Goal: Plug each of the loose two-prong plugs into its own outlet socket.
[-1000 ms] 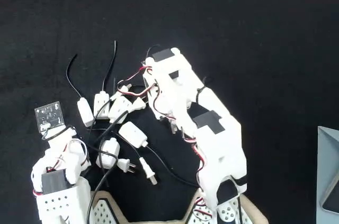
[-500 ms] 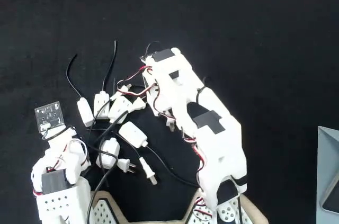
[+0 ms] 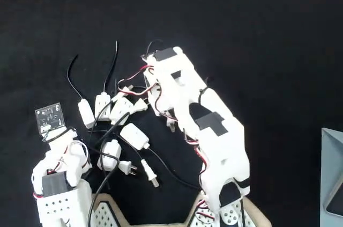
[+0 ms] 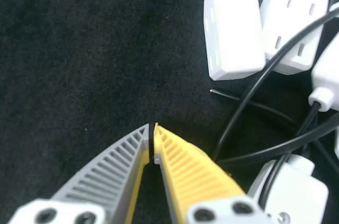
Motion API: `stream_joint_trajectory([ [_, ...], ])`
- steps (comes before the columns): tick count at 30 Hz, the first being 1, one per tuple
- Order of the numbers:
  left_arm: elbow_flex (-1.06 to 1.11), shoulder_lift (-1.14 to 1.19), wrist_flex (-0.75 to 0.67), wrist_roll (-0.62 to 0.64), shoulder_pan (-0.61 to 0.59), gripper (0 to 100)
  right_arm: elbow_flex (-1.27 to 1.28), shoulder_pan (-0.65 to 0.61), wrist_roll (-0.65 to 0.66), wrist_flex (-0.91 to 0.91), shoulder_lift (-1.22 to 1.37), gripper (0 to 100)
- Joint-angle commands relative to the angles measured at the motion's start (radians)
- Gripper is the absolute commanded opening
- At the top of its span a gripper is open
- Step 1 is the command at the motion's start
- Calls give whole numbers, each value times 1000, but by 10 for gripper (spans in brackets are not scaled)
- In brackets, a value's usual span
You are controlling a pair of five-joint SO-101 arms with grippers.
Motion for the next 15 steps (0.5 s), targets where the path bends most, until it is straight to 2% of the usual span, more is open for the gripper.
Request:
stream_joint_trajectory([
  [1,13,-6,3,3,5,30,-39,9,8,66,-147,11],
  [6,-1,-8,-5,3,-10,32,21,8,8,120,-392,11],
  [8,-16,-8,-6,3,-58,33,85,8,5,112,-515,11],
  [12,-4,-8,-81,3,-189,33,266,8,2,41,-760,11],
  [15,-7,-8,-120,3,-234,33,443,8,2,-57,-946,11],
])
